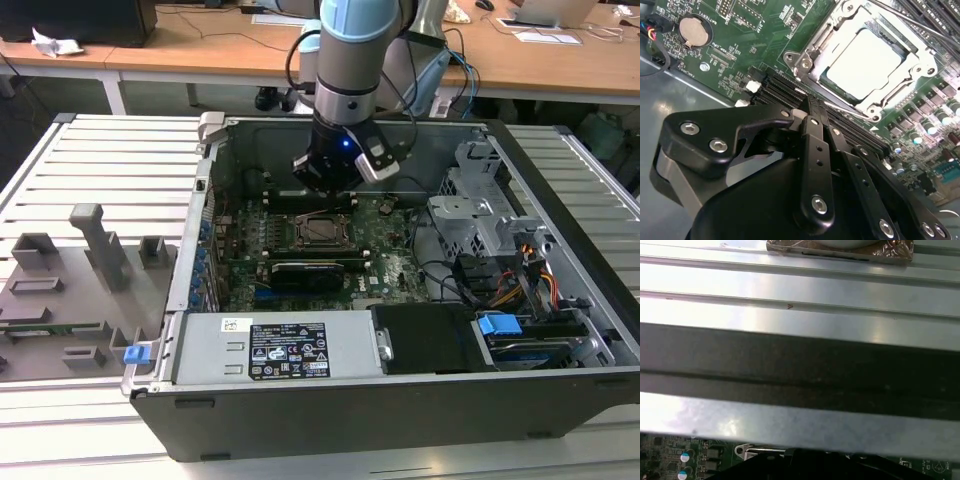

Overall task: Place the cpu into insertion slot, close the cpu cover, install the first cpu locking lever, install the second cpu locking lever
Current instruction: 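Install the first cpu locking lever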

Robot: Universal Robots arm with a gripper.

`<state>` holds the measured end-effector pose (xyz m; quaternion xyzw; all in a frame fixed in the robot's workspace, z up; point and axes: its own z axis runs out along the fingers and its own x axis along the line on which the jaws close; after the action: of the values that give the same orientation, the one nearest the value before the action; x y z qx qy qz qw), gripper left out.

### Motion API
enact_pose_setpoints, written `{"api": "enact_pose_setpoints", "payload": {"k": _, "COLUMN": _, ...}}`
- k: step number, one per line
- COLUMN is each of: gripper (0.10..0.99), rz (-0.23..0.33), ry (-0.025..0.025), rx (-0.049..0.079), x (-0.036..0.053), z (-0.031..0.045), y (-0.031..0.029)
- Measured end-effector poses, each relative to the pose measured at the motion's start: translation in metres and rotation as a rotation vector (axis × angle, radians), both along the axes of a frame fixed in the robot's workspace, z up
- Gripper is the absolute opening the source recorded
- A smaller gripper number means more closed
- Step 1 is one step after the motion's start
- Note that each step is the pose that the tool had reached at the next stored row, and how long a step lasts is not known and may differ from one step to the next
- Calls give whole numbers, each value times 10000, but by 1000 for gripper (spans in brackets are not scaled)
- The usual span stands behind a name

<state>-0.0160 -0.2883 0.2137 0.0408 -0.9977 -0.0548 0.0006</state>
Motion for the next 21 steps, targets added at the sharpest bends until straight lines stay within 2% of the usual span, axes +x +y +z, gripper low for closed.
{"api": "enact_pose_setpoints", "payload": {"k": 5, "gripper": 106, "rz": -1, "ry": 0, "rx": -23, "x": 5, "z": -43, "y": 0}}
{"api": "enact_pose_setpoints", "payload": {"k": 9, "gripper": 106, "rz": -1, "ry": 2, "rx": -122, "x": 12, "z": -62, "y": 0}}
{"api": "enact_pose_setpoints", "payload": {"k": 11, "gripper": 106, "rz": 1, "ry": 3, "rx": -231, "x": 18, "z": -78, "y": 0}}
{"api": "enact_pose_setpoints", "payload": {"k": 21, "gripper": 106, "rz": -1, "ry": 5, "rx": -344, "x": 26, "z": -103, "y": 0}}
